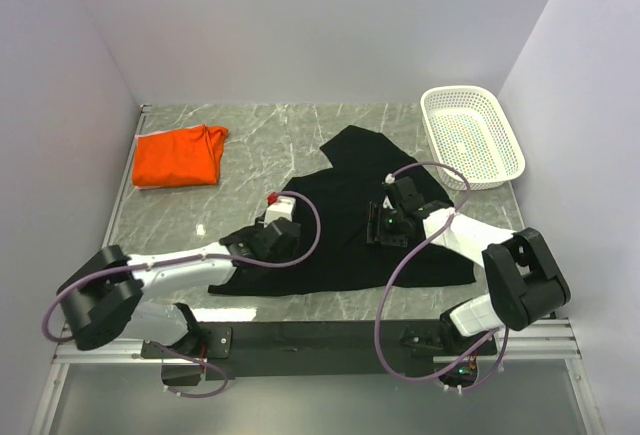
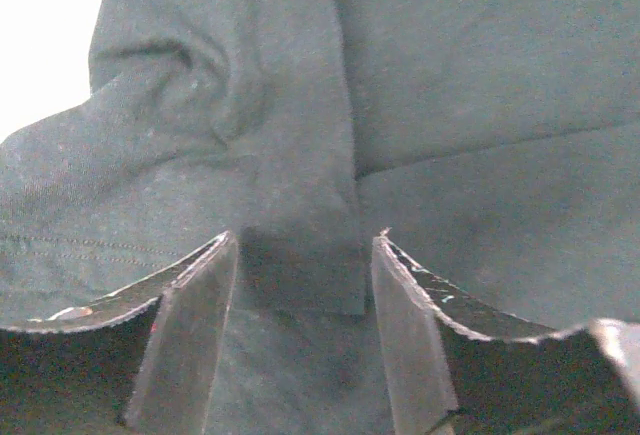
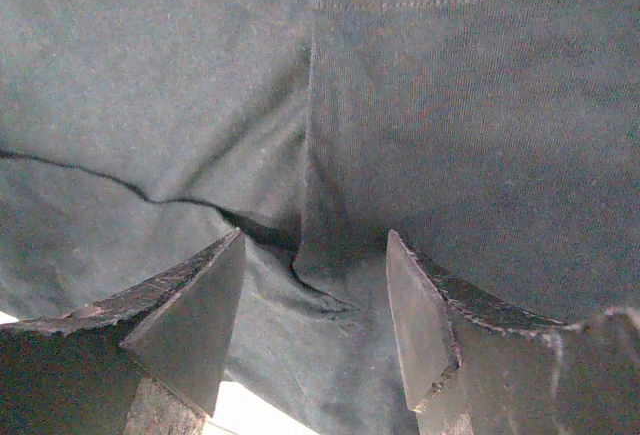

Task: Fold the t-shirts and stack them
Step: Fold the tshirt

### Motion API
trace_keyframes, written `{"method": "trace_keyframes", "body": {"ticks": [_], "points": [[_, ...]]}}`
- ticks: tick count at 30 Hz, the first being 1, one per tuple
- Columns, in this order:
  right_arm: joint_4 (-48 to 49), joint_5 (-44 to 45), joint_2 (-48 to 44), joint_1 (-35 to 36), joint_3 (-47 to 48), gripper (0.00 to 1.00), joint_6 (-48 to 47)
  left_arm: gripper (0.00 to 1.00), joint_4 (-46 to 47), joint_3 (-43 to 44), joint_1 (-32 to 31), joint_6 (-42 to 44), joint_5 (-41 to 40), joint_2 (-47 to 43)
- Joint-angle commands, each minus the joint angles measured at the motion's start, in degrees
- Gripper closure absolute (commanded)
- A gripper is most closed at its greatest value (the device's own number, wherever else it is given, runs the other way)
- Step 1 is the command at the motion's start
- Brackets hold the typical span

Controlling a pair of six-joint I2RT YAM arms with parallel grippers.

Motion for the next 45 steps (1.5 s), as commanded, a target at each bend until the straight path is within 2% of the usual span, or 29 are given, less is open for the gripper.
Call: {"method": "trace_keyframes", "body": {"ticks": [1,7,12,13,18,19,22,28,32,38,41,45], "points": [[-0.5,0.7,-3.2,0.4,-0.6,0.35,0.1,0.39,-3.8,4.2,-1.1,-2.7,-5.4,4.2],[-1.8,1.8,-5.3,0.5,-0.6,0.34,0.0,0.48,-4.4,6.5,-4.6,-4.1,-7.1,7.6],[-1.8,1.7,-5.4,0.4,-0.7,0.34,0.0,0.61,-6.7,7.2,-4.7,-5.4,-8.2,7.9],[-1.7,1.6,-5.4,0.4,-0.8,0.34,0.0,0.66,-6.9,7.1,-4.8,-5.5,-8.2,7.9],[-1.5,1.5,-5.0,0.4,-0.8,0.34,0.0,0.73,-6.0,5.7,-5.3,-5.3,-6.3,6.4],[-1.4,1.5,-5.1,0.4,-0.7,0.34,0.0,0.78,-6.3,5.4,-5.3,-5.4,-6.2,6.2],[-1.6,1.5,-5.4,0.5,-0.7,0.34,0.0,0.87,-8.5,6.1,-5.3,-6.8,-8.3,5.4],[-3.8,2.4,-6.1,0.4,1.6,0.34,-0.8,0.96,-13.1,8.1,-4.5,-8.4,-11.4,2.7],[-7.4,4.1,-6.4,0.3,7.9,0.34,-2.5,0.99,-15.2,8.9,-0.3,-9.3,-12.1,2.1],[-11.7,9.3,-0.4,0.0,23.2,0.33,-6.5,0.99,-10.3,6.5,10.2,-6.3,-6.1,-1.7],[-12.2,9.0,6.1,-1.9,32.6,0.31,-8.4,1.0,-8.4,6.2,15.1,-4.2,-3.2,-3.4],[-13.8,8.1,20.3,-5.3,45.9,0.3,-10.1,0.99,-6.4,7.2,19.2,-1.0,1.1,-3.0]]}}
